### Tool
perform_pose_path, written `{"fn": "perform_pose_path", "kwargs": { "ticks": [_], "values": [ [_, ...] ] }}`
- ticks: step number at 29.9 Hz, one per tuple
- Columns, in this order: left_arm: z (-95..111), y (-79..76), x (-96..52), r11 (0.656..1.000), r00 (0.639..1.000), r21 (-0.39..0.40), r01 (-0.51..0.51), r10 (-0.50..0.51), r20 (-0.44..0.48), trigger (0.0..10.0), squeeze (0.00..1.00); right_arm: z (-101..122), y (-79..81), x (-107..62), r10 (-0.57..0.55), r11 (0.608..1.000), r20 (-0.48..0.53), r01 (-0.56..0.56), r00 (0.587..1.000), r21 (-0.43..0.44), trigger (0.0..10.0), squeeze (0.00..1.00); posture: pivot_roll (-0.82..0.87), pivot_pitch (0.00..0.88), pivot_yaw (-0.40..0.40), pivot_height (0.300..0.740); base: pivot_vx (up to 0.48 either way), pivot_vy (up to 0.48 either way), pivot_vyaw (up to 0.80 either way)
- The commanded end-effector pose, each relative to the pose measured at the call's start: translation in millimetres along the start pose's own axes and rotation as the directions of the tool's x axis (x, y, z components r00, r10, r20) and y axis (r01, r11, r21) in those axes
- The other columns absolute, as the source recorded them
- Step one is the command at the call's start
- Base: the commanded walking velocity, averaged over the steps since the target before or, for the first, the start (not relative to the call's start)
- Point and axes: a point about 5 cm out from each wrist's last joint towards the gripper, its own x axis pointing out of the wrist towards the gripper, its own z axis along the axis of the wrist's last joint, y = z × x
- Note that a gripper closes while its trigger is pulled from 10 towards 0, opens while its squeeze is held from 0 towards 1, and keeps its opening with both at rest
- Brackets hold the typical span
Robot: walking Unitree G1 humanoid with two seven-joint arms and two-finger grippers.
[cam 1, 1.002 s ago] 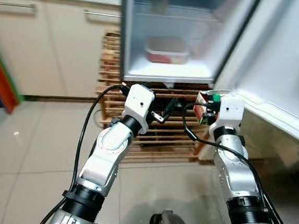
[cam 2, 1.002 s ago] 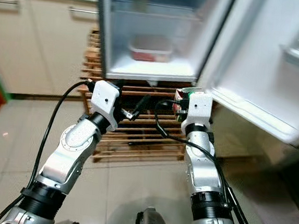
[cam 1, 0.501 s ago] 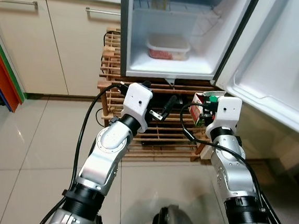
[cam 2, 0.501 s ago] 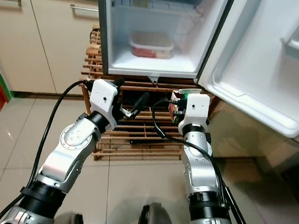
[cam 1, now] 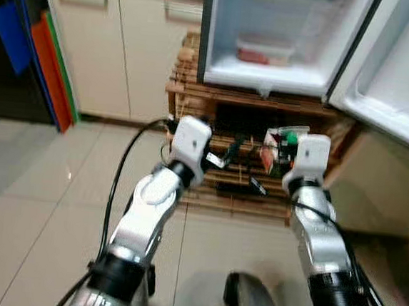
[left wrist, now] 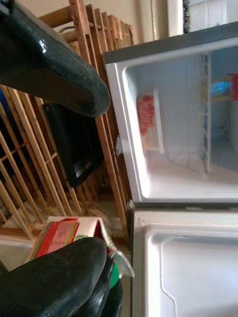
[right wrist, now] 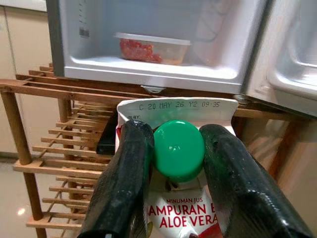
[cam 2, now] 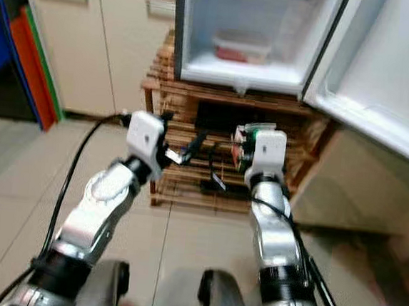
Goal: Restocking fridge
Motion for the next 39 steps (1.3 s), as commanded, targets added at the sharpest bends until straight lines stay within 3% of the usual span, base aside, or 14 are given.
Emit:
{"fn": "perform_pose_path", "kwargs": {
  "ticks": [1,5,9,25,32,39],
  "values": [
    [8.5,-4.2,3.7,1.0,0.999,0.012,0.027,-0.028,0.036,10.0,0.0,10.5,-3.6,2.5,-0.009,1.0,0.047,0.01,0.999,-0.019,0.0,0.0,0.04,0.0,-0.06,0.582,0.341,0.337,0.0],
    [10.2,-5.4,2.9,0.999,0.997,0.038,0.037,-0.039,0.06,10.0,0.0,28.3,-9.7,3.0,-0.051,0.997,0.169,0.062,0.984,-0.056,0.0,0.0,0.04,0.0,-0.059,0.582,0.389,0.282,0.0],
    [10.7,-6.3,2.6,0.998,0.997,0.044,0.043,-0.046,0.066,10.0,0.0,38.9,-13.8,4.6,-0.091,0.992,0.225,0.108,0.97,-0.062,0.0,0.0,0.04,0.0,-0.058,0.582,0.389,0.282,0.0],
    [11.6,-10.2,3.7,0.995,0.994,0.072,0.067,-0.073,0.081,10.0,0.0,42.6,-13.8,6.2,-0.113,0.99,0.259,0.131,0.959,-0.054,0.0,0.0,0.03,0.0,-0.059,0.582,0.388,0.282,0.0],
    [13.1,-14.3,4.0,0.992,0.99,0.063,0.106,-0.111,0.084,10.0,0.0,65.4,-19.4,5.9,-0.16,0.976,0.383,0.204,0.91,-0.078,0.0,0.0,0.03,0.0,-0.056,0.582,0.412,0.245,0.0],
    [10.2,-16.6,4.7,0.989,0.989,0.071,0.129,-0.134,0.069,10.0,0.0,71.8,-23.2,9.3,-0.172,0.973,0.401,0.219,0.899,-0.074,0.0,0.0,0.03,0.0,-0.054,0.582,0.453,0.0,0.0]
  ]
}}
